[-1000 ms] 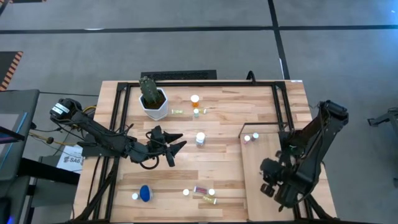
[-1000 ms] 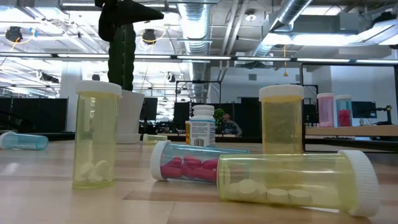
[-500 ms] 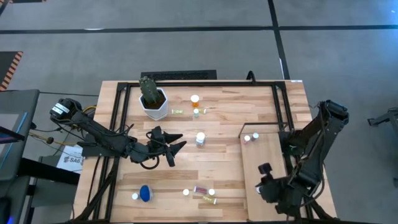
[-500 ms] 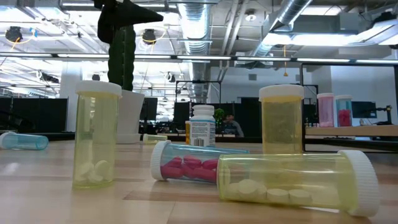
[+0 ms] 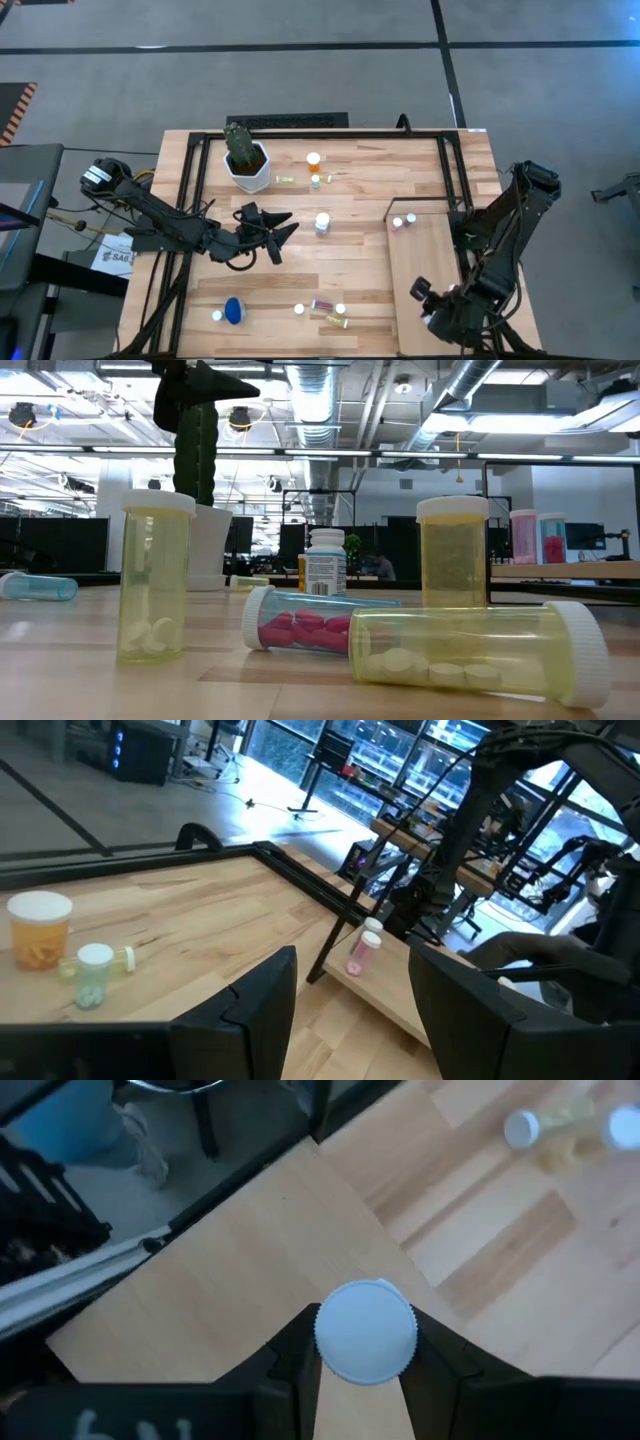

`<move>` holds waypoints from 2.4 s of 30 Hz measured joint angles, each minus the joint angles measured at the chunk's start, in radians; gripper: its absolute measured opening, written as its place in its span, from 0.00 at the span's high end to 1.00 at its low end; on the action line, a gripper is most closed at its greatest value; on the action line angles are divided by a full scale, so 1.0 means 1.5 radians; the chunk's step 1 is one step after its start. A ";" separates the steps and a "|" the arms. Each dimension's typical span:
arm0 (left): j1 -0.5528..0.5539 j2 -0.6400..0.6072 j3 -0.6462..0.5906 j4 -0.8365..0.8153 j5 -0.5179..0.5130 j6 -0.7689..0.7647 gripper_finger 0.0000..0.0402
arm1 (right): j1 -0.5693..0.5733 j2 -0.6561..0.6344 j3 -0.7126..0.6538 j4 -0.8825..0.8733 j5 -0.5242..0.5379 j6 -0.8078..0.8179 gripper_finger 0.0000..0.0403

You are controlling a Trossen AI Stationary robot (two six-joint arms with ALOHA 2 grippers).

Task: Pick and place medicine bottles onto shelf by color
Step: Put the pink pill bottle on the shelf

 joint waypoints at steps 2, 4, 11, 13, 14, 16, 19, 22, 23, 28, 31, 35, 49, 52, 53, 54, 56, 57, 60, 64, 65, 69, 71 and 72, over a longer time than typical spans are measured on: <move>0.000 0.000 0.000 0.000 -0.001 0.000 0.54 | -0.003 0.000 0.000 0.000 -0.006 -0.042 0.68; 0.000 0.000 0.000 0.003 -0.003 -0.003 0.55 | -0.003 0.000 0.000 0.001 -0.010 -0.078 0.68; 0.000 0.000 0.000 0.003 -0.014 -0.033 0.54 | -0.008 0.004 -0.001 0.053 -0.117 -0.154 0.68; 0.000 0.000 0.000 0.003 -0.015 -0.035 0.54 | -0.012 0.004 -0.001 0.066 -0.120 -0.160 0.68; 0.000 0.000 0.000 0.003 -0.016 -0.035 0.54 | -0.014 0.004 -0.001 0.068 -0.120 -0.166 0.68; 0.000 0.000 0.000 0.003 -0.016 -0.035 0.54 | -0.018 0.006 -0.002 0.071 -0.120 -0.177 0.68; 0.000 0.000 0.000 0.003 -0.016 -0.035 0.54 | -0.034 0.016 -0.014 0.085 -0.135 -0.195 0.68; 0.000 0.000 0.000 0.003 -0.016 -0.035 0.54 | -0.045 0.015 -0.039 0.111 -0.157 -0.207 0.68; 0.000 0.000 0.000 0.003 -0.016 -0.035 0.54 | -0.050 0.015 -0.048 0.123 -0.163 -0.215 0.68; 0.000 0.000 0.000 0.002 -0.016 -0.034 0.54 | -0.062 0.017 -0.055 0.138 -0.166 -0.242 0.68; 0.000 0.000 0.000 0.002 -0.015 -0.033 0.54 | -0.072 0.029 -0.056 0.155 -0.187 -0.268 0.68; 0.000 0.000 0.000 0.002 -0.014 -0.033 0.54 | -0.082 0.064 -0.054 0.172 -0.219 -0.281 0.68; 0.000 0.000 0.000 -0.011 -0.003 -0.032 0.54 | -0.110 0.132 -0.054 0.211 -0.222 -0.313 0.68; 0.000 0.000 0.000 -0.011 0.001 -0.031 0.54 | -0.113 0.129 -0.055 0.221 -0.220 -0.285 0.68; 0.000 0.000 0.000 -0.011 0.001 -0.031 0.54 | -0.116 0.129 -0.055 0.223 -0.220 -0.273 0.68; 0.000 0.000 0.000 -0.011 0.001 -0.031 0.54 | -0.117 0.129 -0.054 0.223 -0.219 -0.258 0.67; 0.000 0.000 0.000 -0.011 0.001 -0.031 0.54 | -0.122 0.130 -0.054 0.223 -0.218 -0.230 0.66; 0.000 0.000 0.000 -0.011 0.001 -0.031 0.54 | -0.125 0.130 -0.054 0.222 -0.217 -0.221 0.65; 0.000 0.000 0.000 -0.011 0.001 -0.032 0.54 | -0.131 0.131 -0.054 0.214 -0.214 -0.200 0.61; 0.000 0.000 0.000 -0.010 0.001 -0.032 0.54 | -0.130 0.131 -0.054 0.210 -0.214 -0.190 0.56; 0.000 0.000 0.000 -0.010 0.001 -0.032 0.54 | -0.130 0.131 -0.054 0.209 -0.214 -0.190 0.54; 0.000 0.000 0.000 -0.010 0.001 -0.032 0.54 | -0.124 0.131 -0.051 0.193 -0.214 -0.190 0.50; 0.000 0.000 0.000 -0.010 0.001 -0.032 0.54 | -0.121 0.131 -0.040 0.165 -0.214 -0.190 0.48; 0.000 0.000 0.000 -0.010 0.001 -0.032 0.54 | -0.119 0.131 -0.033 0.152 -0.214 -0.190 0.48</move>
